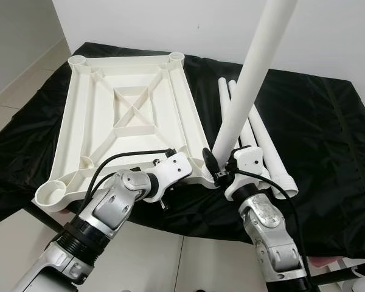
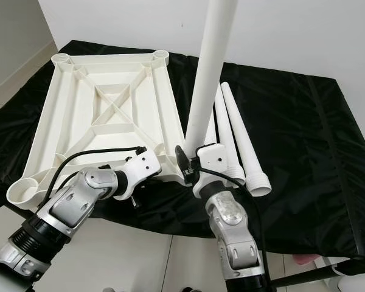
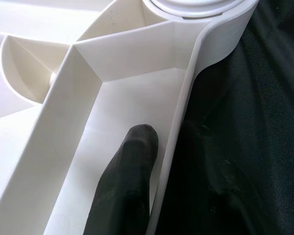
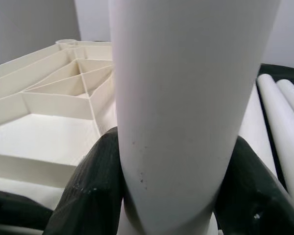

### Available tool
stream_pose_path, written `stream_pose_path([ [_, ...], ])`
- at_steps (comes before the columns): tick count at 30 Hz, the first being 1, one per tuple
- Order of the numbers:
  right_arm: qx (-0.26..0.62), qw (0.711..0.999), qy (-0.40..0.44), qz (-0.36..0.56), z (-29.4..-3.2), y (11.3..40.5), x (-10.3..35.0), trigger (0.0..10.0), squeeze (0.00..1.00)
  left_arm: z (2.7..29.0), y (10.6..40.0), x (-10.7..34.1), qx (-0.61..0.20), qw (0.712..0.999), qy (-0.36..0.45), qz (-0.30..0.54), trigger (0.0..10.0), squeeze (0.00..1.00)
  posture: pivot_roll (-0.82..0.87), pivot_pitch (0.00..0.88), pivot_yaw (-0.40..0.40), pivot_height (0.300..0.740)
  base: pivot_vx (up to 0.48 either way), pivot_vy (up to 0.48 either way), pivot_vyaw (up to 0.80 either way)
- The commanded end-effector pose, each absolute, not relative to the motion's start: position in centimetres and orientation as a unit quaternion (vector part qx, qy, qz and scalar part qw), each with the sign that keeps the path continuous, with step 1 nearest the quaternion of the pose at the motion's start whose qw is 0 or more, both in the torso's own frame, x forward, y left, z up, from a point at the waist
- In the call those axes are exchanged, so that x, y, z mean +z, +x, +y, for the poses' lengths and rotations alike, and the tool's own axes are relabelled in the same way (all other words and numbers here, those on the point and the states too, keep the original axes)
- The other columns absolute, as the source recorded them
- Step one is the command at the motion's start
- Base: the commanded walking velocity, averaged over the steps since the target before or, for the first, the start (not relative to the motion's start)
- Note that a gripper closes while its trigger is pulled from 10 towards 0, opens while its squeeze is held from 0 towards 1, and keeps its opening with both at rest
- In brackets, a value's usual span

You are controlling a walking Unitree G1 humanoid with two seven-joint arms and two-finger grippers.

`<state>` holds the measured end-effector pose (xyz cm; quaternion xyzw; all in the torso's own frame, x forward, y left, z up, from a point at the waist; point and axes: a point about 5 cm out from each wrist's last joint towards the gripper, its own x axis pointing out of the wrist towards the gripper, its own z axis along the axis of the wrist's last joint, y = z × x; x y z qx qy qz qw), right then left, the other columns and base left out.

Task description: Building children table

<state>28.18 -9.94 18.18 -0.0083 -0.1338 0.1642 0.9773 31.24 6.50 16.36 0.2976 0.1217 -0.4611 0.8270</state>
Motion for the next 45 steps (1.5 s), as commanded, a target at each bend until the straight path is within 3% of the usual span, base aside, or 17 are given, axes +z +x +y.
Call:
stream_pose_path([
  [1, 0.173, 0.977, -0.002, -0.128, -8.9, 27.8, 18.0, 10.0, 0.00, 5.5, 30.5, 15.9, -0.491, 0.810, 0.296, 0.126, 10.0, 0.00, -0.09, 0.167, -0.016, 0.740, 0.000, 0.000, 0.00],
  [28, 0.067, 0.991, 0.008, -0.115, -7.4, 27.6, 17.7, 10.0, 0.00, 5.6, 30.5, 15.9, -0.490, 0.810, 0.297, 0.125, 10.0, 0.00, -0.08, 0.147, -0.020, 0.740, 0.000, 0.000, 0.00],
  [45, 0.039, 0.995, 0.021, -0.087, -8.7, 28.9, 17.5, 10.0, 0.00, 5.3, 30.4, 15.9, -0.495, 0.807, 0.299, 0.121, 10.0, 0.00, -0.08, 0.132, -0.016, 0.740, 0.000, 0.000, 0.00],
])
